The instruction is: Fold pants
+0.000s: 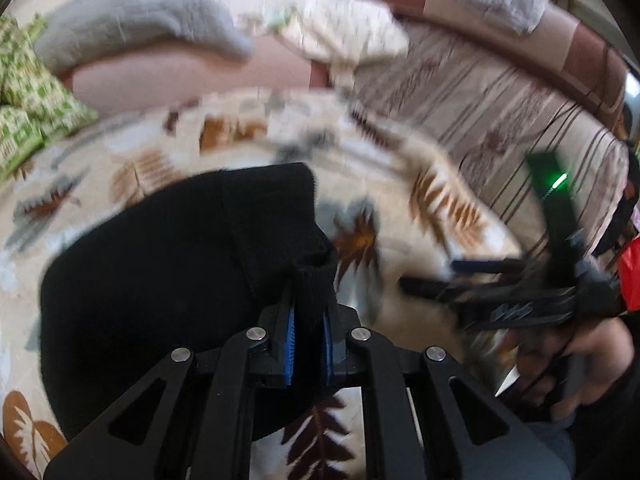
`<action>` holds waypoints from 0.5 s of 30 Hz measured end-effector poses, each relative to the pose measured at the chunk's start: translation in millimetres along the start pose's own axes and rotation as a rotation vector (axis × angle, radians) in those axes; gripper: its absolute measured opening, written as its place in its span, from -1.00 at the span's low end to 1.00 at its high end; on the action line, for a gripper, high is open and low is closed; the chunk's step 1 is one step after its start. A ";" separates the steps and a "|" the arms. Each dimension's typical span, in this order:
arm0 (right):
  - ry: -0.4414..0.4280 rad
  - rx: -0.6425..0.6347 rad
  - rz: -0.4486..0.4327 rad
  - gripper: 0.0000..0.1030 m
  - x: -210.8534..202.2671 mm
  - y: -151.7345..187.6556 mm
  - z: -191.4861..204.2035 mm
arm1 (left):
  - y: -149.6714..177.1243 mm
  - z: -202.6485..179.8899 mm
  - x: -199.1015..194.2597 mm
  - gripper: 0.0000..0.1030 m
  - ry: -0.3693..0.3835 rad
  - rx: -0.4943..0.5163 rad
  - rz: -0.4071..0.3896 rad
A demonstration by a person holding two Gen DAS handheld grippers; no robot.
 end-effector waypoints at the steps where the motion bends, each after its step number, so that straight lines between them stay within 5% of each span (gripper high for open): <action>1: 0.001 0.000 0.000 0.99 0.2 0.1 0.3 | 4.0 0.4 4.6 -0.83 0.011 0.000 0.021; 3: 0.007 -0.005 0.002 0.99 1.1 -0.1 0.2 | 7.8 -2.7 5.4 -0.79 0.032 0.017 0.029; 9: 0.030 0.018 -0.017 0.99 2.2 -4.3 -1.0 | 8.9 -6.4 -31.5 -0.22 0.166 0.014 -0.010; 12: 0.045 0.027 -0.085 0.98 -8.0 -12.6 0.3 | 9.9 13.7 -74.5 -0.01 0.143 0.014 -0.114; 15: 0.015 -0.043 -0.186 0.98 -26.7 -21.1 17.6 | 19.3 68.5 -110.5 0.03 0.071 -0.114 -0.208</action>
Point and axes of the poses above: each gripper's, at about its wrist camera, not at the fingertips, and x roughly the way its jaws point, z to its left, y to its underside, the point moved 8 cm from there along x, roughly the way its jaws point, and after that the axes turned 5 degrees about x, right-handed, at the moved point
